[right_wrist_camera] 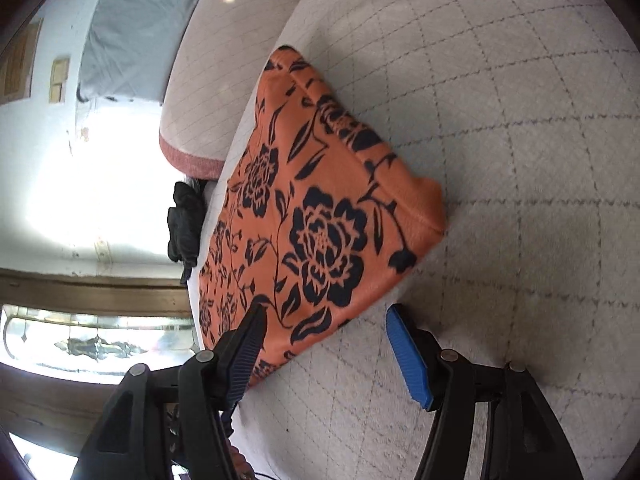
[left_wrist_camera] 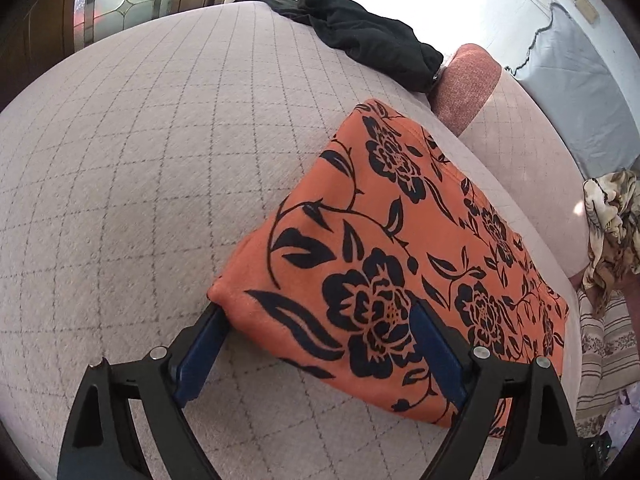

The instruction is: Fold small clothes

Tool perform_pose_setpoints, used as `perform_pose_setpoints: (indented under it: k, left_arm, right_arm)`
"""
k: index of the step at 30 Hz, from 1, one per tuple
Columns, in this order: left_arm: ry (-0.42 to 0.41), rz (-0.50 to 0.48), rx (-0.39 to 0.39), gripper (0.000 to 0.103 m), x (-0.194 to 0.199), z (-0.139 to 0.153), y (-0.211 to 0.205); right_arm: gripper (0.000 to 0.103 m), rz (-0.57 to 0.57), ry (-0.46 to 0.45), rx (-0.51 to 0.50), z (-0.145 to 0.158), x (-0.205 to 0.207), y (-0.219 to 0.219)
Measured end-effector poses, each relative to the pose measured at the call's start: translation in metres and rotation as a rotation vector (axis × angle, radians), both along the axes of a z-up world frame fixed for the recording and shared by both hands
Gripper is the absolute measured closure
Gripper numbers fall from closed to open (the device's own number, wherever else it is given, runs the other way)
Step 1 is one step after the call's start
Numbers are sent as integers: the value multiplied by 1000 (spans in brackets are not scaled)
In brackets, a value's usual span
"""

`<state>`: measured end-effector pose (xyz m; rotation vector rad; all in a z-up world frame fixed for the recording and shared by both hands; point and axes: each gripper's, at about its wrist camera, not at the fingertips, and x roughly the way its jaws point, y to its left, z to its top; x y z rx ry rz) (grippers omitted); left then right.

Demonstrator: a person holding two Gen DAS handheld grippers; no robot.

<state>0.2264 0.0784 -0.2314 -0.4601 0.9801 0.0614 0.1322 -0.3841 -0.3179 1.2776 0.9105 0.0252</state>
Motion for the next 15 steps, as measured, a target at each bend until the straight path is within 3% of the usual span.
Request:
perform_pose_setpoints:
  k: [1, 3, 6, 8, 11, 13, 14, 15]
  left_arm:
    - [-15, 0, -6, 17, 1, 0, -2]
    - [-20, -5, -46, 50, 6, -2, -5]
    - [-26, -4, -87, 65, 11, -6, -6]
    - [-42, 1, -124, 69, 12, -6, -4]
    - [-41, 12, -141, 67, 16, -8, -4]
    - [-52, 23, -164, 58, 19, -10, -4]
    - [-61, 19, -181, 48, 20, -10, -6]
    - [-67, 14, -185, 43, 21, -9, -8]
  right_arm:
    - [37, -26, -4, 16, -4, 4, -4]
    - [37, -61, -25, 12, -6, 14, -9]
    - [37, -64, -66, -27, -6, 31, -8]
    - [37, -74, -95, -30, -6, 41, -6]
    - [37, -70, -151, -27, -8, 57, -4]
    - [39, -53, -155, -60, -8, 67, 2]
    - [47, -43, -149, -85, -7, 71, 6]
    - [63, -31, -133, -118, -7, 74, 8]
